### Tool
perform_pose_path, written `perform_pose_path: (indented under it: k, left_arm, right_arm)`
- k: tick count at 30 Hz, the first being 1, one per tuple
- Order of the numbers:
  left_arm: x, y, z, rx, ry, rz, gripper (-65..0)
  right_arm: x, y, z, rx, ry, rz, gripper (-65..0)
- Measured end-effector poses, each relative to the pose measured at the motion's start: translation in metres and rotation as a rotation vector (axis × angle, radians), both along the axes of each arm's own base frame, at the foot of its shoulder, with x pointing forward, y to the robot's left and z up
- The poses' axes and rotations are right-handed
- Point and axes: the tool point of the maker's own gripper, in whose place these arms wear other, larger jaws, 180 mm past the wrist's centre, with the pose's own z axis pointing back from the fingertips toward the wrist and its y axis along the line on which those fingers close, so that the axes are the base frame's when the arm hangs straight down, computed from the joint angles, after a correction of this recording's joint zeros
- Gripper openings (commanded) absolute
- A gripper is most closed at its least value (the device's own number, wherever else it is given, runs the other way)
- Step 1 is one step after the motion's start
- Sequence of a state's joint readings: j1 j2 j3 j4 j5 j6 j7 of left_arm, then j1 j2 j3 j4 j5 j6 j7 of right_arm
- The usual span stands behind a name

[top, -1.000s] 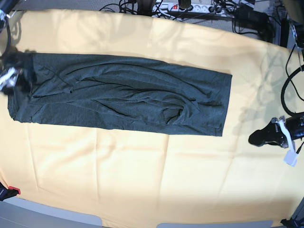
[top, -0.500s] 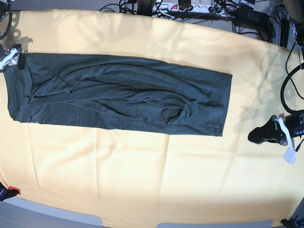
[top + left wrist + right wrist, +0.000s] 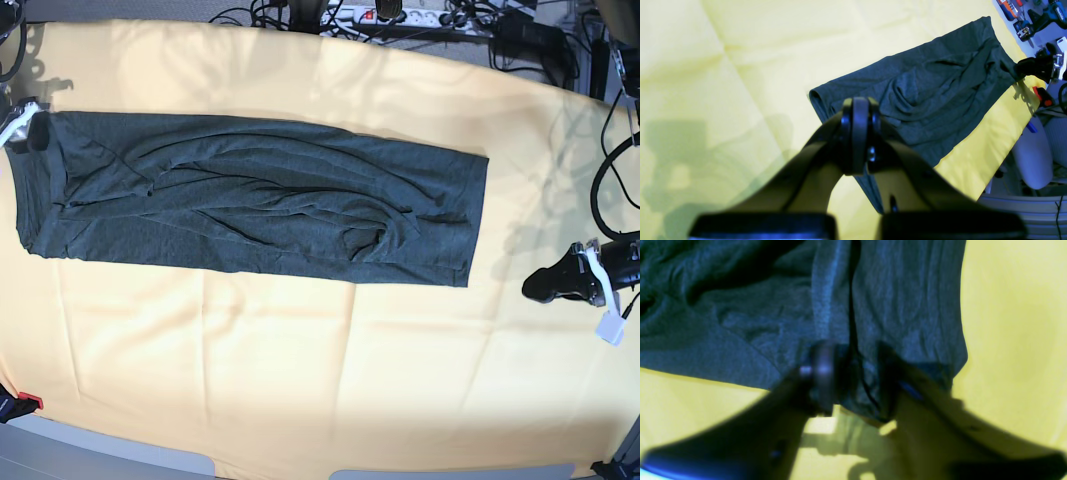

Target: Fold the T-shirt properly

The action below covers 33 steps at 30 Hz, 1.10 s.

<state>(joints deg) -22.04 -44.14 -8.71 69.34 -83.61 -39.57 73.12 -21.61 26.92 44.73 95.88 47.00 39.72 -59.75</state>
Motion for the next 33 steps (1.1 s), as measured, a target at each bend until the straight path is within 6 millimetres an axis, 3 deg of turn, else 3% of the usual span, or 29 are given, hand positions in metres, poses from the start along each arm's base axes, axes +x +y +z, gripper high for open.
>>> perform_pose_path:
  k: [3, 9, 15, 17, 20, 22, 33]
  left_arm:
    - [0.000, 0.000, 0.000, 0.000, 0.000, 0.000, -65.0]
    - [0.000, 0.000, 0.000, 0.000, 0.000, 0.000, -65.0]
    - [0.000, 0.000, 0.000, 0.000, 0.000, 0.000, -65.0]
    - [0.000, 0.000, 0.000, 0.000, 0.000, 0.000, -65.0]
    - [0.000, 0.000, 0.000, 0.000, -0.001, 0.000, -65.0]
    - [0.000, 0.000, 0.000, 0.000, 0.000, 0.000, -65.0]
    - [0.000, 0.000, 0.000, 0.000, 0.000, 0.000, -65.0]
  right_arm:
    - [0.000, 0.000, 0.000, 0.002, -0.002, 0.000, -31.4]
    - [-0.001, 0.002, -0.002, 0.010, -0.001, -0.003, -37.0]
    - [-0.010, 0.002, -0.021, 0.068, 0.032, -0.047, -37.7]
    - [-0.013, 0.001, -0.028, 0.087, 0.038, -0.064, -44.6]
    - [-0.013, 0.000, -0.029, 0.097, 0.031, -0.072, -60.0]
    - [-0.012, 0.000, -0.029, 0.097, 0.028, -0.072, -65.0]
    - [-0.005, -0.005, -0.019, 0.094, 0.004, -0.061, -63.3]
